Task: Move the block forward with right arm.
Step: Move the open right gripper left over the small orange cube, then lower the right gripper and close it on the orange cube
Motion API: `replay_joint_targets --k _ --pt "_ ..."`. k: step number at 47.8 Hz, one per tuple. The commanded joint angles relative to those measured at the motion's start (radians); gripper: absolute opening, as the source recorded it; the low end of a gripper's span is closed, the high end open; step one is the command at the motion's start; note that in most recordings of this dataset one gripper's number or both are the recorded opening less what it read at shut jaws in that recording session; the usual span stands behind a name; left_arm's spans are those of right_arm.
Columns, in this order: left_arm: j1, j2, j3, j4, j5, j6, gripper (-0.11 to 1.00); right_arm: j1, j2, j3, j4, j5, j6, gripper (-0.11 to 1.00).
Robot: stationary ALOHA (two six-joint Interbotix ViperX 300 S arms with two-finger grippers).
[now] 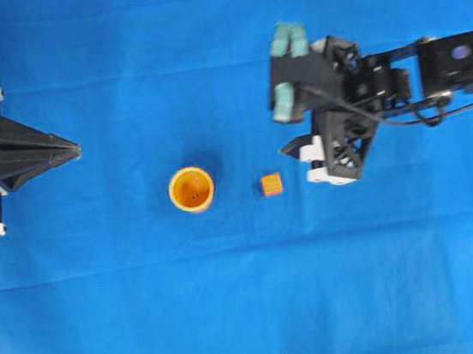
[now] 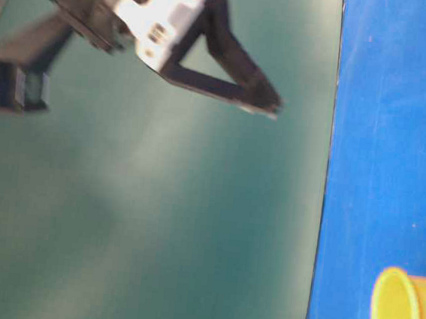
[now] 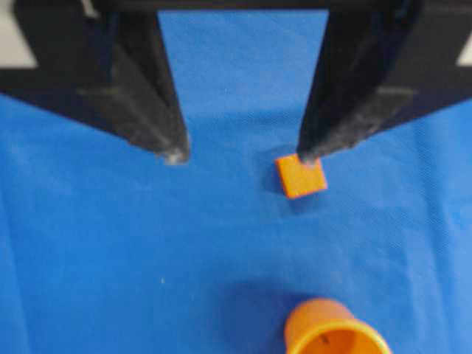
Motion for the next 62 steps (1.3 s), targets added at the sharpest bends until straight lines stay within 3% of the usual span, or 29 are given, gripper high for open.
replay_joint_targets --k 1,34,62 --pt "0.000 0.008 -0.028 0.003 -0.005 0.002 0.00 -0.002 0.017 -0.040 -0.003 0.005 -0.002 0.64" --pt "0.000 0.009 -0.026 0.003 -0.005 0.002 0.00 0.069 0.199 -0.044 -0.003 0.003 -0.006 0.64" --pt "0.002 0.009 -0.026 0.003 -0.005 0.002 0.00 0.094 0.304 -0.118 0.000 0.002 -0.115 0.64"
